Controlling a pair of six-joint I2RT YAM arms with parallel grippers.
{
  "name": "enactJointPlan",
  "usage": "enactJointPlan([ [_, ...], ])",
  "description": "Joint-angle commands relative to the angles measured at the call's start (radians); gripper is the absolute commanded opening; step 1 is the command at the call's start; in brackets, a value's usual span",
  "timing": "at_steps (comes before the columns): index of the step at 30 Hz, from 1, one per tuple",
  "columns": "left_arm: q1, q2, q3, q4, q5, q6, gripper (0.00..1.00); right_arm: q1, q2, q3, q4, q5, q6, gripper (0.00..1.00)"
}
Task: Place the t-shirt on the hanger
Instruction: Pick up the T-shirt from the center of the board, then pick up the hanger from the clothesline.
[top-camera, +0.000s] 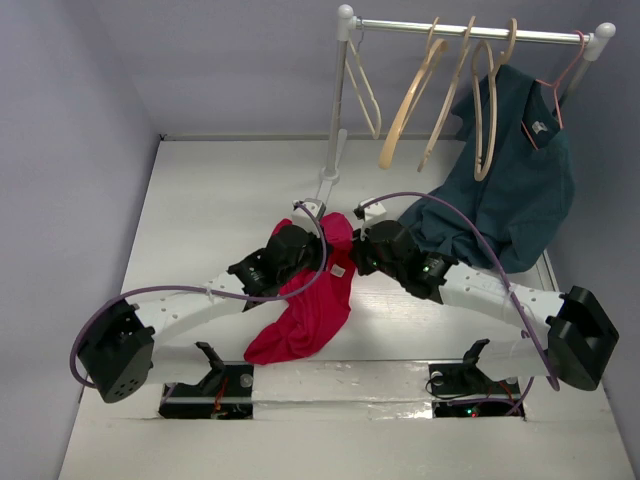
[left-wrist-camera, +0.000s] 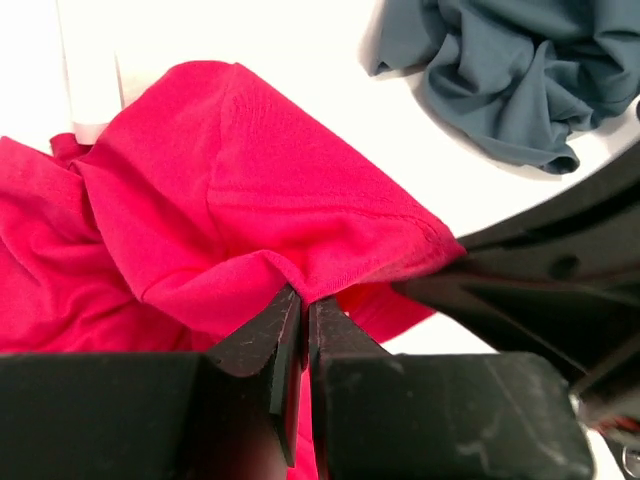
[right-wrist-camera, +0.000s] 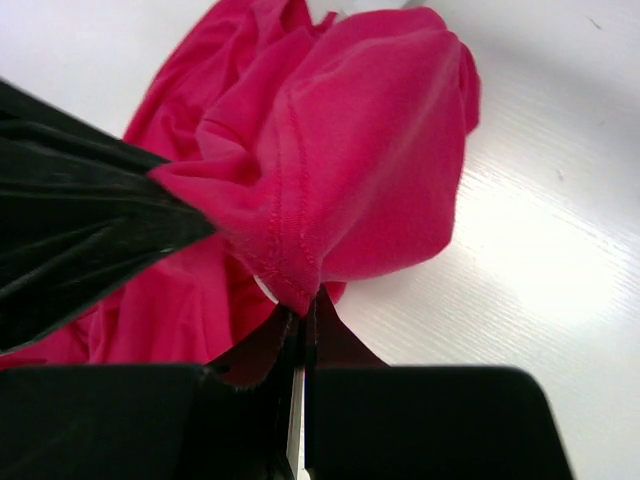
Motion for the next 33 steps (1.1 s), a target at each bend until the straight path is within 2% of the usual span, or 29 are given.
enactJointPlan([
  [1,-0.008,-0.073,0.027,0.003,-0.052,0.005,0.00,0.007,-0.040,0.018,-0.021,0.086,0.000,0.00],
  [4,-0.008,-0.122,0.001,0.010,-0.022,-0.029,0.00,0.007,-0.066,0.023,-0.048,0.120,0.000,0.00],
  [6,-0.008,-0.124,0.003,0.012,-0.003,-0.045,0.00,0.007,-0.084,0.039,-0.083,0.087,0.013,0.20],
  [7,-0.008,-0.121,0.004,0.013,0.007,-0.052,0.00,0.007,-0.092,0.047,-0.102,0.070,0.026,0.35],
  [8,-0.008,-0.113,0.006,0.021,0.016,-0.059,0.00,0.007,-0.098,0.064,-0.149,0.038,0.036,0.67],
  [10,-0.008,-0.101,0.012,0.032,0.033,-0.067,0.00,0.007,-0.139,0.081,-0.204,-0.010,0.066,0.84],
  [11,-0.008,-0.096,0.014,0.036,0.039,-0.069,0.00,0.007,-0.156,0.090,-0.246,-0.039,0.069,0.85],
  [13,-0.008,-0.081,0.021,0.053,0.048,-0.070,0.00,0.019,-0.220,0.115,-0.270,-0.125,0.070,0.84],
  [16,-0.008,-0.053,0.037,0.064,0.054,-0.066,0.00,0.019,-0.286,0.197,-0.304,-0.321,0.073,0.71],
  [18,-0.008,-0.041,0.038,0.082,0.063,-0.062,0.00,0.019,-0.308,0.269,-0.320,-0.404,0.079,0.43],
  [20,-0.008,-0.033,0.040,0.090,0.070,-0.064,0.00,0.019,-0.317,0.421,-0.365,-0.365,0.077,0.00],
  [23,-0.008,-0.035,0.033,0.112,0.082,-0.064,0.00,0.019,-0.293,0.652,-0.433,-0.126,0.025,0.00],
  [24,-0.008,-0.038,0.027,0.121,0.088,-0.064,0.00,0.019,-0.281,0.702,-0.448,0.049,-0.018,0.00],
  [25,-0.008,-0.039,0.024,0.125,0.091,-0.064,0.00,0.019,-0.262,0.751,-0.459,0.136,-0.047,0.00],
  [27,-0.008,-0.048,0.009,0.141,0.103,-0.065,0.00,0.019,-0.178,0.909,-0.511,0.360,-0.144,0.00],
  [28,-0.008,-0.053,0.003,0.147,0.109,-0.065,0.00,-0.022,-0.140,0.965,-0.534,0.411,-0.179,0.00],
  [29,-0.008,-0.056,-0.003,0.151,0.114,-0.065,0.00,-0.071,-0.094,1.033,-0.618,0.451,-0.195,0.00],
  [30,-0.008,-0.062,-0.014,0.161,0.123,-0.065,0.00,-0.146,0.001,1.167,-0.667,0.414,-0.200,0.00],
  [31,-0.008,-0.065,-0.020,0.167,0.128,-0.065,0.00,-0.243,0.044,1.231,-0.718,0.337,-0.178,0.00],
  [32,-0.008,-0.068,-0.028,0.171,0.131,-0.065,0.00,-0.415,0.080,1.280,-0.779,0.268,-0.163,0.01],
  [33,-0.008,-0.076,-0.039,0.181,0.134,-0.064,0.00,-0.460,0.107,1.320,-0.787,0.266,-0.163,0.05],
])
